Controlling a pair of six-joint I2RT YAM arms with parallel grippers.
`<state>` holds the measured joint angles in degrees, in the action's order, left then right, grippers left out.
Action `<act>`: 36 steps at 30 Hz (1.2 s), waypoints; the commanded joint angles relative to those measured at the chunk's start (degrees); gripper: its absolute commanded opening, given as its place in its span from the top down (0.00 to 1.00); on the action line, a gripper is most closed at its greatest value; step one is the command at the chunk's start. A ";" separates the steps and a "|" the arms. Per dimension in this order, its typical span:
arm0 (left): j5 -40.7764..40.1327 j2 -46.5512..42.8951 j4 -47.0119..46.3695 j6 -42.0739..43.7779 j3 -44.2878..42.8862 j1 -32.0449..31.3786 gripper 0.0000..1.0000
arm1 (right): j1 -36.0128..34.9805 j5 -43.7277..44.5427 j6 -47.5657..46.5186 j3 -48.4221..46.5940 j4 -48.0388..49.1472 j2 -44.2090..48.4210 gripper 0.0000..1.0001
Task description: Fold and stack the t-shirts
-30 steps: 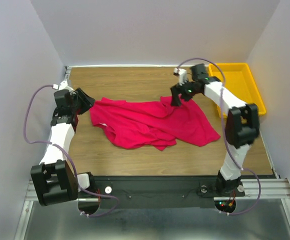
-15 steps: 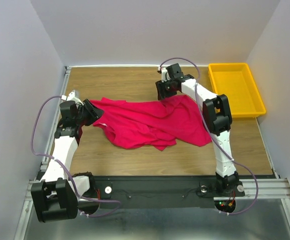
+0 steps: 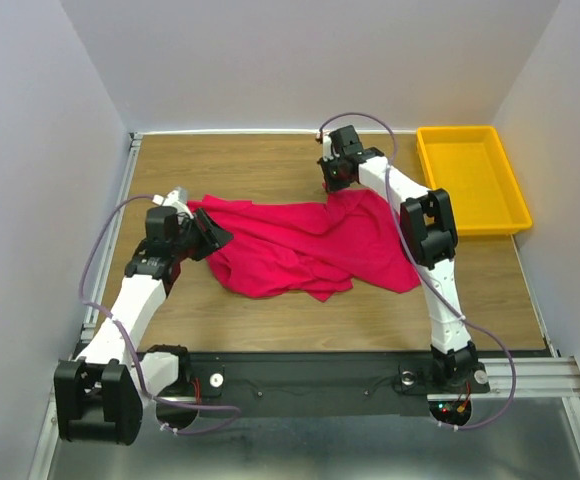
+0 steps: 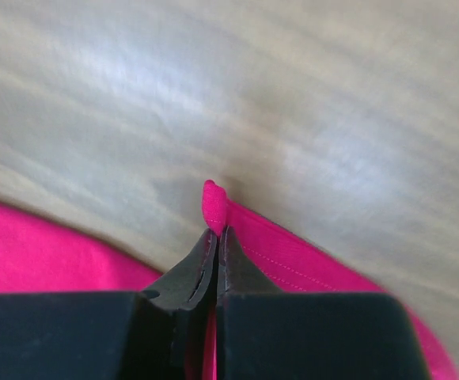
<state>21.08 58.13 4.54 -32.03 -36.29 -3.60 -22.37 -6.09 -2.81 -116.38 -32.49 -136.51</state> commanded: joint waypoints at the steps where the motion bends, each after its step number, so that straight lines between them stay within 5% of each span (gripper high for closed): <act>1: -0.77 0.14 0.30 -1.19 0.61 -4.39 0.43 | 2.24 3.97 2.54 -8.50 2.78 -0.60 0.99; 5: -1.57 -0.38 0.91 -1.45 2.36 -6.25 0.44 | 6.71 5.74 9.65 -14.39 8.39 -2.61 0.99; 8: -1.48 -0.82 1.18 -1.54 3.33 -7.21 0.44 | 7.25 20.29 15.01 -14.06 14.18 -4.81 0.99; 10: -1.22 -0.82 1.26 -1.19 3.42 -8.35 0.44 | 7.69 28.19 19.04 -13.79 15.61 -6.13 0.74; 12: -1.22 -1.00 1.35 -1.02 3.16 -9.58 0.44 | 8.66 29.37 19.68 -13.09 15.97 -7.10 0.33; 17: -1.66 -0.04 -0.22 -0.93 2.98 -13.96 0.44 | 11.03 20.87 16.27 -7.05 16.32 -1.41 0.03; 21: -2.97 3.91 -1.11 -0.75 1.93 -21.70 0.44 | 11.91 6.39 3.90 2.62 16.23 8.69 0.00; 25: -6.91 8.57 0.29 -0.49 -0.70 -30.93 0.44 | 12.26 -17.07 -14.90 22.39 16.23 24.86 0.00; 30: -13.07 12.62 2.67 -2.15 -3.17 -40.60 0.43 | 12.35 -19.14 -19.51 41.62 14.74 39.90 0.00; 36: -19.93 20.96 1.35 -3.65 -9.48 -49.57 0.43 | 12.53 -18.44 -18.37 53.08 14.47 48.34 0.00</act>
<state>7.18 75.57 7.07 -34.65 -40.77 -50.50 -10.20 -22.70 -19.14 -68.97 -17.52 -88.97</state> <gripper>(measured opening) 0.571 0.999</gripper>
